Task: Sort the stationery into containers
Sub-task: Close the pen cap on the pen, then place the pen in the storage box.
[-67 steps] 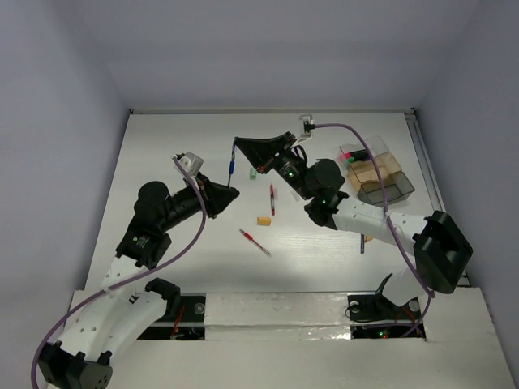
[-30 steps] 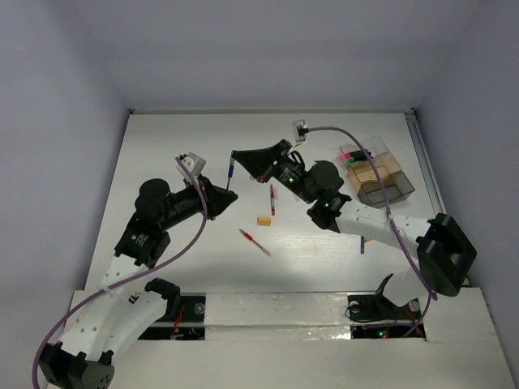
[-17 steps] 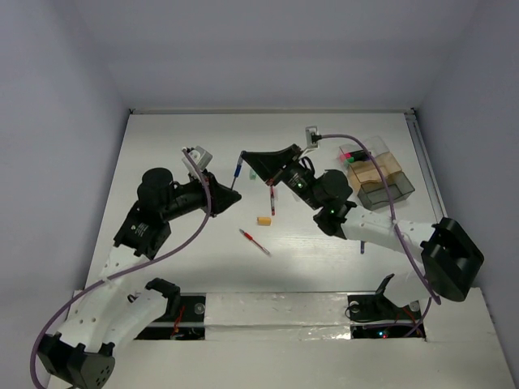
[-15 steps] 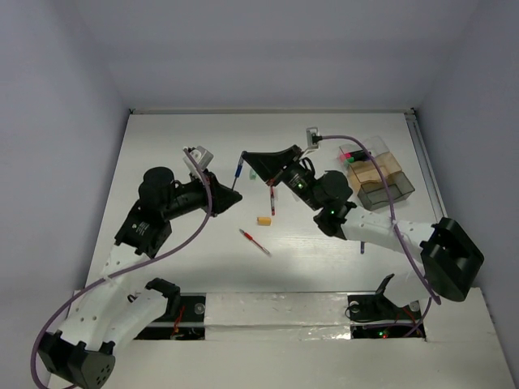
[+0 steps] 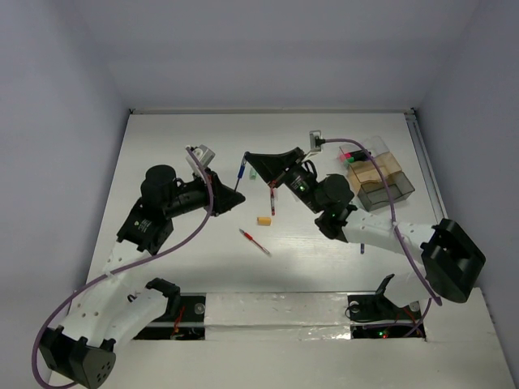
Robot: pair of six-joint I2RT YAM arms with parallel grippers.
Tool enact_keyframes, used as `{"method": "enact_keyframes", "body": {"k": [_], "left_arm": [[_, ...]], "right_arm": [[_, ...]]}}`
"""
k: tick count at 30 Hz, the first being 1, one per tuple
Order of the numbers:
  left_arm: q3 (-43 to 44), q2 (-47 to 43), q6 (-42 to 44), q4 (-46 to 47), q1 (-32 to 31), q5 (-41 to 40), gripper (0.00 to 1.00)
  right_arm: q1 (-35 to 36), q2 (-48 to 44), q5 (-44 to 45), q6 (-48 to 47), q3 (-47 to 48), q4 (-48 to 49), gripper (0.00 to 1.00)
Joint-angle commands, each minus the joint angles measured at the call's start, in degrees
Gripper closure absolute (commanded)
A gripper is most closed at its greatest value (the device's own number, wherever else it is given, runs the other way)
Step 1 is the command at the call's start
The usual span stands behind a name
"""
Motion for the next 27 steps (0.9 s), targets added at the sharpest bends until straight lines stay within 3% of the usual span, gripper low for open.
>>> {"method": "enact_keyframes", "body": {"k": [1, 11, 22, 27], "left_arm": [[7.20, 0.11, -2.03, 21.05, 1.25, -6.41, 1.00], [7.82, 1.59, -0.97, 20.17, 0.73, -7.30, 1.00], [1.59, -0.95, -2.73, 18.94, 0.73, -5.80, 1.00], [-0.79, -1.21, -3.26, 18.85, 0.20, -3.87, 0.69]], "right_arm": [[6.08, 2.13, -14.98, 0.45, -3.74, -10.06, 1.00], [6.08, 4.68, -22.10, 5.28, -1.71, -6.28, 1.00], [-0.42, -4.10, -7.25, 2.38, -1.36, -11.54, 1.00], [-4.11, -5.07, -4.44, 2.38, 0.39, -11.99, 1.00]]}}
